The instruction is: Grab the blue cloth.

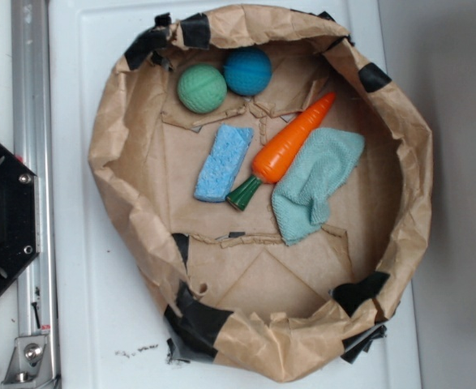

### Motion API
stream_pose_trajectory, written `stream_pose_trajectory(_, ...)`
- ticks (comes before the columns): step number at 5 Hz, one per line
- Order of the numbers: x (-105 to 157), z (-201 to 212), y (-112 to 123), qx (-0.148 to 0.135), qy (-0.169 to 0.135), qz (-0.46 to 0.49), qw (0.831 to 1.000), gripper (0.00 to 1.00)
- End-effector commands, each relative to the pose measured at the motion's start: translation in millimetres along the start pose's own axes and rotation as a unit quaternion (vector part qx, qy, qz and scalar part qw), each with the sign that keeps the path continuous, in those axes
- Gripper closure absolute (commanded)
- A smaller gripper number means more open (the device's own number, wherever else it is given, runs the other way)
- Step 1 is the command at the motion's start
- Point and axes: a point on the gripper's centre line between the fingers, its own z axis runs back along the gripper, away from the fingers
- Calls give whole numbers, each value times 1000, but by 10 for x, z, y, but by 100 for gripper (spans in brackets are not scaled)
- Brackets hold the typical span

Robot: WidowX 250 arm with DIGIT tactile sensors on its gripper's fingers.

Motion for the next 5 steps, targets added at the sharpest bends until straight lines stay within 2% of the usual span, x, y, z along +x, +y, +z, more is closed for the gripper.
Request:
stream_pose_trajectory(1,0,0,0,0,0,0,1000,0)
stream_pose_trajectory(2,471,-348,262,84,-117,-69,987,0)
stream_pose_trajectory(3,806,-576,398,86,-82,-76,990,0)
stream_pose_trajectory(4,1266,-983,517,58,-86,-68,992,0)
stream_pose_trajectory(5,1615,-1311,546,16,-68,-85,994,0)
